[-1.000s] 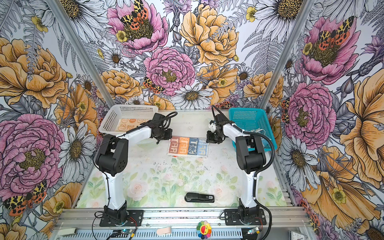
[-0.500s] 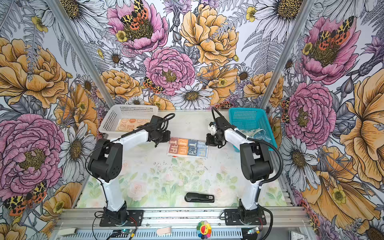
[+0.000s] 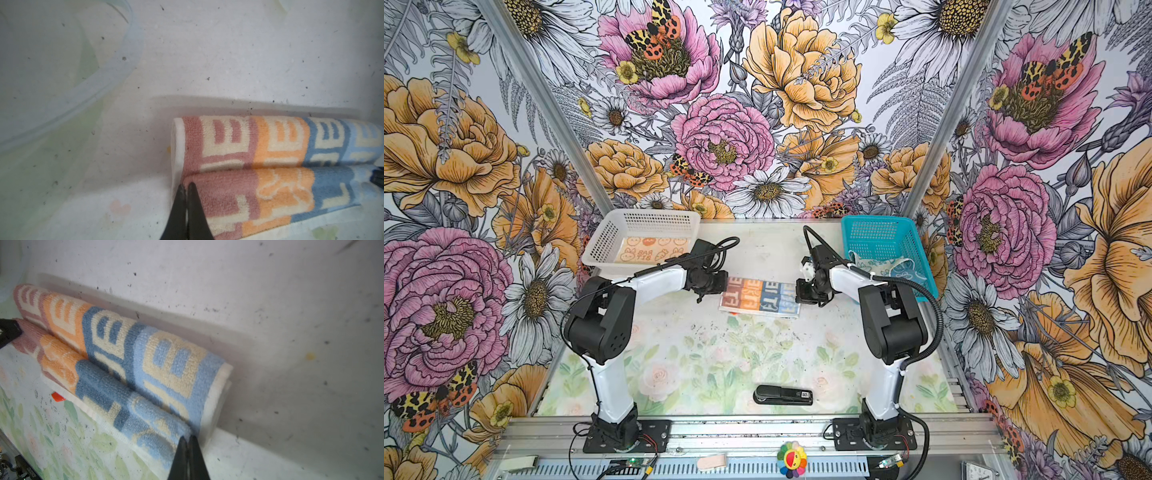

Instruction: Fold and stack the towels

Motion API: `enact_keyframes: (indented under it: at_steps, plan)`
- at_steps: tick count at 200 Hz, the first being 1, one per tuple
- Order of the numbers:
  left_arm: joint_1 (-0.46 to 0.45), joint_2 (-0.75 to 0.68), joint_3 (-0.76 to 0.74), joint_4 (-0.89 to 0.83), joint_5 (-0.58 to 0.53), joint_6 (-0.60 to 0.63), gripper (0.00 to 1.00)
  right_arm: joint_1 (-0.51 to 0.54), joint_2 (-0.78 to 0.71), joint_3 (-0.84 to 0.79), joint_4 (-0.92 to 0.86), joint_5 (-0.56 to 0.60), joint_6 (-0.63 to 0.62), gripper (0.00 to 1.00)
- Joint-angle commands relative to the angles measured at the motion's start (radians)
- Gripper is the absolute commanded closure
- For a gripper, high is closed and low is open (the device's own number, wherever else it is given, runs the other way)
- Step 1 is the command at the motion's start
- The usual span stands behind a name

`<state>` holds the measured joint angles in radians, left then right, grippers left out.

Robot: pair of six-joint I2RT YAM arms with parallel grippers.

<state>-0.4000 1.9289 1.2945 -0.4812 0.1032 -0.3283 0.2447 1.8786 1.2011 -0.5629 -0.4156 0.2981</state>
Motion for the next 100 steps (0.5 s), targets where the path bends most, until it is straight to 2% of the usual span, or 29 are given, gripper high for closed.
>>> enact_keyframes:
  at_steps: [1,100]
  plan:
    - [0.02,-0.049,-0.022,0.005,-0.054,-0.023,1.0,-0.007,-0.042,0.011,0.0,0.038,0.006,1.0]
    - [-0.013,-0.042,-0.069,0.017,-0.046,-0.036,1.0,0.004,-0.015,-0.039,0.011,0.034,0.009,1.0]
